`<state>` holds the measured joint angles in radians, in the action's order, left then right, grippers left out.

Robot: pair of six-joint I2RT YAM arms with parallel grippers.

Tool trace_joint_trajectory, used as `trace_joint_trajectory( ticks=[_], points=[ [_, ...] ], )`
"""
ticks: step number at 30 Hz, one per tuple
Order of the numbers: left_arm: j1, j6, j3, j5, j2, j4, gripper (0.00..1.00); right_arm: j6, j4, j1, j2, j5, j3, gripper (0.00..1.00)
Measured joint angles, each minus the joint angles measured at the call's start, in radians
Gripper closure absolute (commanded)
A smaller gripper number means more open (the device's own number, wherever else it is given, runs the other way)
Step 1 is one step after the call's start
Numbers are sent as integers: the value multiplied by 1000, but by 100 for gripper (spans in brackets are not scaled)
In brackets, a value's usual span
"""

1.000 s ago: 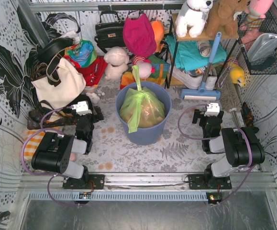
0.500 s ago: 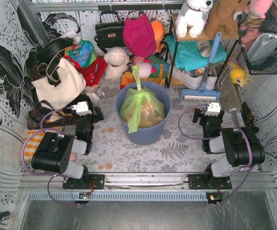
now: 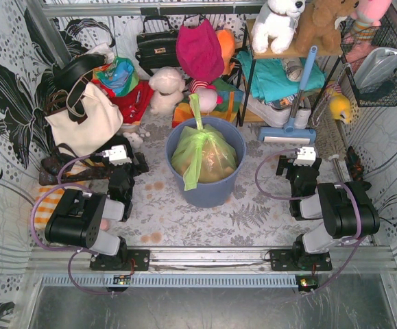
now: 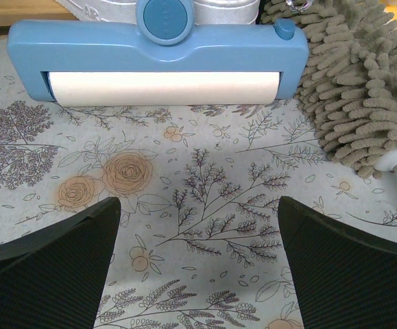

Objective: Tie the trash bag

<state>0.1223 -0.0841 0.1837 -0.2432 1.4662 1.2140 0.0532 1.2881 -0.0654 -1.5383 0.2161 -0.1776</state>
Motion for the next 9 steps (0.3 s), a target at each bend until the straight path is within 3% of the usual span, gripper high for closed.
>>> trace_joint_trajectory(
  ticks=[9],
  points=[
    [-2, 0, 0, 2, 0, -3, 2, 0, 0, 0, 0, 0, 0, 3]
  ],
)
